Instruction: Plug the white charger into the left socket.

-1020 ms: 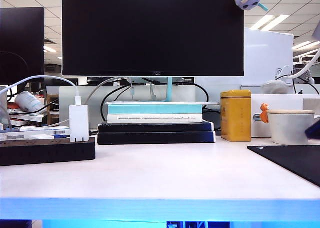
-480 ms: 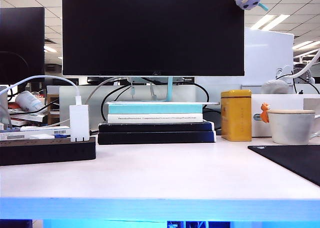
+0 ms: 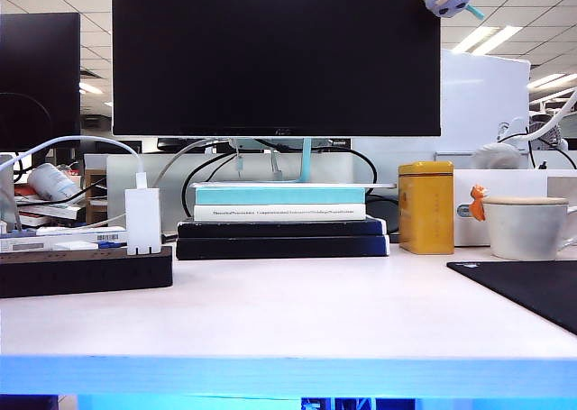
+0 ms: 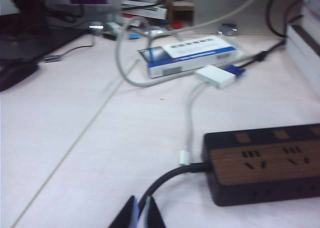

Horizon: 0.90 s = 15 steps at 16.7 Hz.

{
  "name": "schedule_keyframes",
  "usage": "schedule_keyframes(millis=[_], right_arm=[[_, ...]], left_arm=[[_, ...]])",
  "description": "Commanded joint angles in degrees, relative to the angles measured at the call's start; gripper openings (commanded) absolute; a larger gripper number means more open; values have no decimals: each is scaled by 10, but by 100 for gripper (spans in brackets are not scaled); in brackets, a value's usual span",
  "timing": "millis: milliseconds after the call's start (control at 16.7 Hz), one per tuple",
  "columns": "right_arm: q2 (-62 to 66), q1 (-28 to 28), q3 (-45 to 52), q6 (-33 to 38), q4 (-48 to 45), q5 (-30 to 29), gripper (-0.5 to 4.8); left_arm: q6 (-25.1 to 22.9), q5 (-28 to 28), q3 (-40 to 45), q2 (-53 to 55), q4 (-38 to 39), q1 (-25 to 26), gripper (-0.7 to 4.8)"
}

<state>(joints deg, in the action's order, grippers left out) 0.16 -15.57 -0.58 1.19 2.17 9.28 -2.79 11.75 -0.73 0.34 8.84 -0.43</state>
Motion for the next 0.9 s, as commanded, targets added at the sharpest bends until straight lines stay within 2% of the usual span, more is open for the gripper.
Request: schedule_keyframes(millis=[60,240,420,480,660,900], right_arm=[[1,0,5,1,75,-27,0],[0,-1,5,1,78,-70,0],[0,-1,5,1,78,-85,0],[0,-1,5,1,78,-84,0],[0,-1,5,1,78,-84,0],[0,0,5,1,75,-79,0]], left_arm=[[0,-2,2,-2,5,-1,39],[0,-4,2,-2,4,-1,39],[0,-5,2,-2,5,-2,39],[0,-19,2,-2,5,-1,39],[0,-130,2,-1,13,-2,39],[0,-124,2,-1,10,-2,39]])
